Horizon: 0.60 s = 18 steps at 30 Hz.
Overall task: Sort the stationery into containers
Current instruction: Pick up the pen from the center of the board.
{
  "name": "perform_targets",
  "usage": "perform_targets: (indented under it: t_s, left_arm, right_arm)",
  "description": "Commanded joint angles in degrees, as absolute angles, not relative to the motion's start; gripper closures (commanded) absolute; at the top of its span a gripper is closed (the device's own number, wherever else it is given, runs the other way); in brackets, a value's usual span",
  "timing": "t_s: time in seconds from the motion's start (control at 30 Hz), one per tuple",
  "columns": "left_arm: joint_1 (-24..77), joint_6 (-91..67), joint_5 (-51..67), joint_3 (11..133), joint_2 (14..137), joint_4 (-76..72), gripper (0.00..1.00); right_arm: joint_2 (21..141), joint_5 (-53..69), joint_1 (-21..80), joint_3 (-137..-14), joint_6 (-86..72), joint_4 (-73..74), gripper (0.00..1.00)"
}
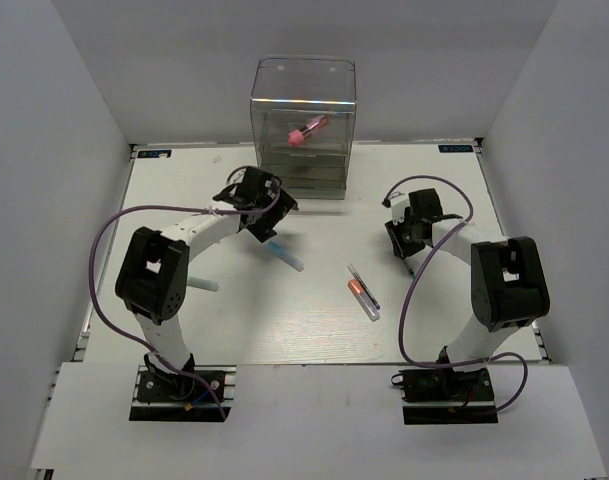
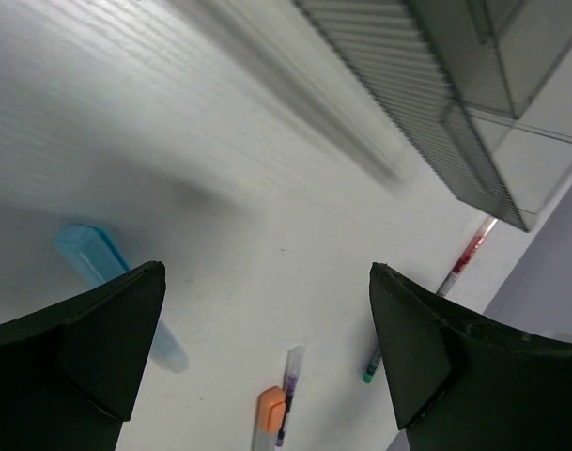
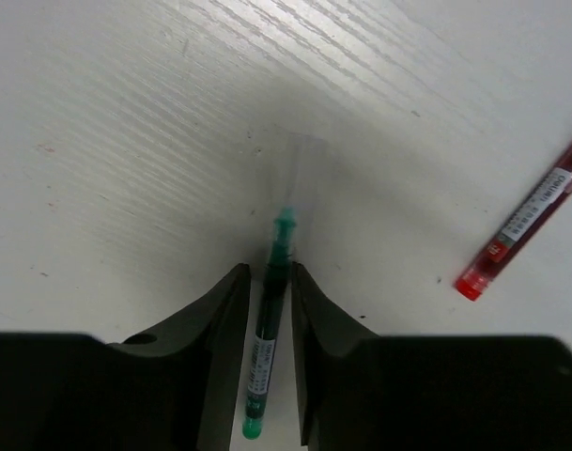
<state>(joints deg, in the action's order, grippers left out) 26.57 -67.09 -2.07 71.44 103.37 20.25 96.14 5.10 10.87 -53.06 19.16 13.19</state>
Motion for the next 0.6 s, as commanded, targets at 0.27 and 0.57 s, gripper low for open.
perform_targets:
  t_s: [0.27,0.57]
  left_arm:
    - [26.89,-66.19,2.28,80.86,104.33,30.15,0.03]
    - [27.42,-65.48,4.04,73.92,99.59,27.16,0.08]
  right_arm:
    - [98.7,27.05,11.6,-60.55,33.48,21.18,1.0]
    - [105.46,40.6,17.31,-84.52,48.95,21.36,1.0]
